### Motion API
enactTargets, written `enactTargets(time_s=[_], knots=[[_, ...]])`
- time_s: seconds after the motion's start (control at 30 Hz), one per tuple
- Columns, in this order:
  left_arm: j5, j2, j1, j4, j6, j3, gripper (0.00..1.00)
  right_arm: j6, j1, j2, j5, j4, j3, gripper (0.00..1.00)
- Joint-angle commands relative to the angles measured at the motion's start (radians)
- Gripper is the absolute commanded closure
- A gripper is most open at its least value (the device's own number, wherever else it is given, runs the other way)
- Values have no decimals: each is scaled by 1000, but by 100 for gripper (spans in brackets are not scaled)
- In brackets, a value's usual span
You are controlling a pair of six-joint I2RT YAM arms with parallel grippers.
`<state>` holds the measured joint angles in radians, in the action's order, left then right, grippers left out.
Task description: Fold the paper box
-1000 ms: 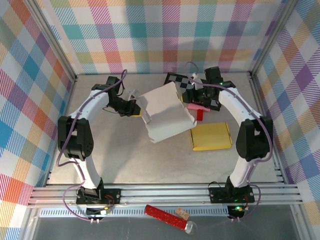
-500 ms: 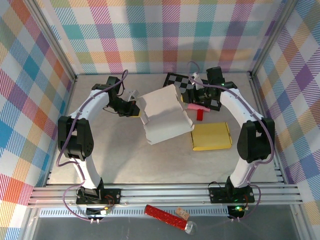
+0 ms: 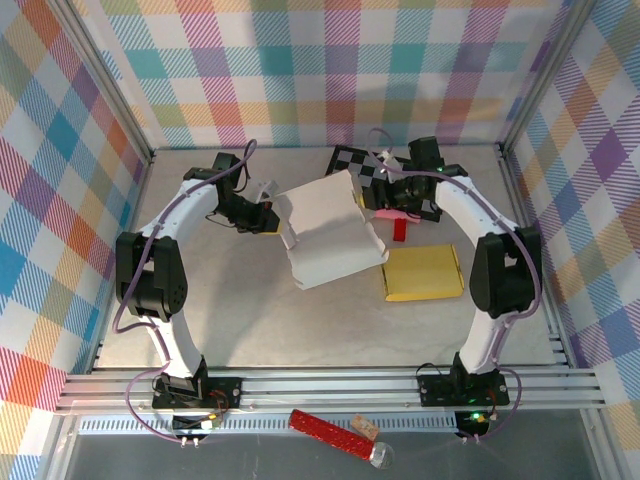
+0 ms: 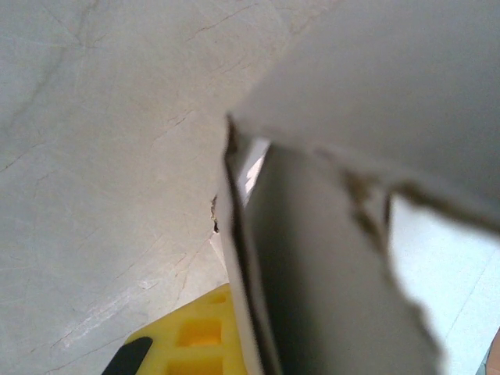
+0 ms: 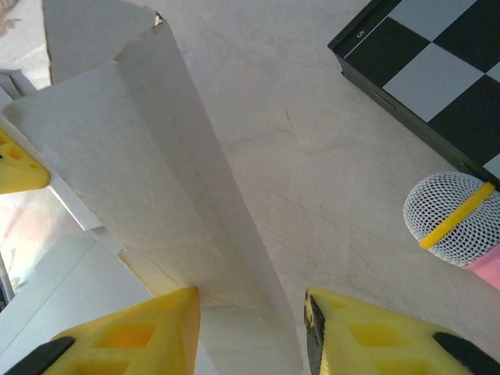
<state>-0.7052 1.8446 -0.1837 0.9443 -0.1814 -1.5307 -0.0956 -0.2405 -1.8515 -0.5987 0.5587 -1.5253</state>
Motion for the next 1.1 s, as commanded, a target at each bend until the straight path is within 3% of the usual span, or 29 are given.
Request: enactTargets(time_s=[0.0, 0.53, 0.8, 1.07], knots=[[-18, -19, -11, 36, -29, -31, 100, -42, -1, -45, -66, -6, -53, 59], [29, -10, -25, 54, -51, -31, 100, -35, -65, -90, 13, -46, -72, 63], [36, -8, -28, 54, -56, -30, 100, -26, -84, -104, 88, -58, -76, 70], [46, -7, -34, 56, -61, -31, 100, -10, -115, -94, 179, -102, -55, 67]])
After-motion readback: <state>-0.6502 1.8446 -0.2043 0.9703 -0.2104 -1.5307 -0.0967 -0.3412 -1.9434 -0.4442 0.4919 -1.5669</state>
